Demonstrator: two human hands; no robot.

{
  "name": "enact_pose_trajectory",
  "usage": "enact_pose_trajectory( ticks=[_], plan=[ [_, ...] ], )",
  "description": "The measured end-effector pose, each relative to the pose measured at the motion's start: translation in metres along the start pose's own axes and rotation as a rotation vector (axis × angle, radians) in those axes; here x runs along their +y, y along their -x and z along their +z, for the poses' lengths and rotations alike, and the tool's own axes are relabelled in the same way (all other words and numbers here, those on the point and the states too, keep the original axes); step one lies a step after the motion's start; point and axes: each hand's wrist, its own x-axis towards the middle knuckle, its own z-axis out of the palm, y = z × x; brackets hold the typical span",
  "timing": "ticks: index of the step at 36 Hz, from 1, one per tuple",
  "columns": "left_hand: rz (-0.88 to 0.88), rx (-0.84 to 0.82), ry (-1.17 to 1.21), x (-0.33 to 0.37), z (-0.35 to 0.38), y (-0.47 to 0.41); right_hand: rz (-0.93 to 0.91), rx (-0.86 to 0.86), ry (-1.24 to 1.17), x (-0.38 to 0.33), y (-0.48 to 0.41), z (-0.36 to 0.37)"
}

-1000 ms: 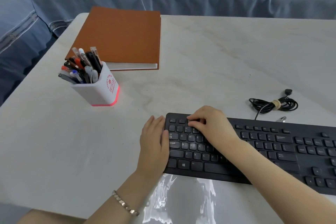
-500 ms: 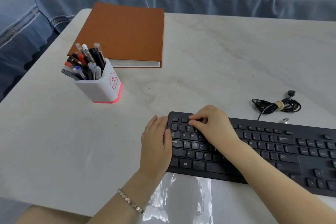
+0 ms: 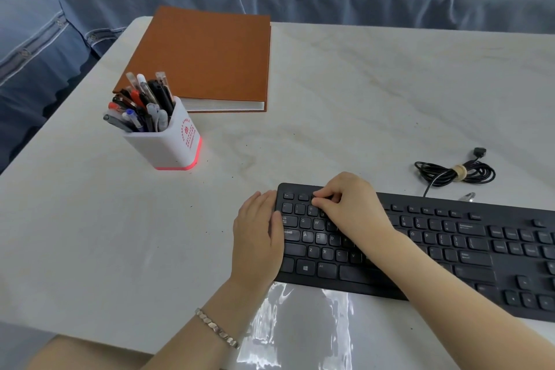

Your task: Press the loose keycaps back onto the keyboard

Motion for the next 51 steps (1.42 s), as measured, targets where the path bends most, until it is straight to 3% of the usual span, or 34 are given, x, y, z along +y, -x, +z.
enact_pose_trajectory(
  ticks=[12, 16, 20, 24, 31, 44, 51],
  plan=[
    [0.016, -0.009, -0.017, -0.004, 0.002, -0.001, -0.110, -0.059, 0.513, -0.020, 0.002, 0.004],
    [0.022, -0.007, -0.004, -0.005, 0.001, -0.001, -0.131, 0.010, 0.363, -0.009, 0.004, 0.004],
    [0.029, -0.006, 0.032, -0.004, 0.002, -0.001, -0.361, 0.294, 0.302, 0.021, 0.018, 0.015],
    [0.043, -0.028, 0.026, -0.009, 0.003, -0.002, -0.421, 0.262, 0.414, 0.034, 0.033, 0.027],
    [0.055, -0.038, 0.034, -0.010, 0.003, -0.003, -0.352, 0.191, 0.406, 0.033, 0.036, 0.026],
    [0.035, -0.007, 0.029, -0.007, 0.003, 0.000, -0.387, 0.333, 0.433, 0.034, 0.028, 0.028],
    [0.049, -0.011, 0.042, -0.004, 0.002, -0.004, -0.339, 0.207, 0.378, 0.034, 0.039, 0.024]
  ],
)
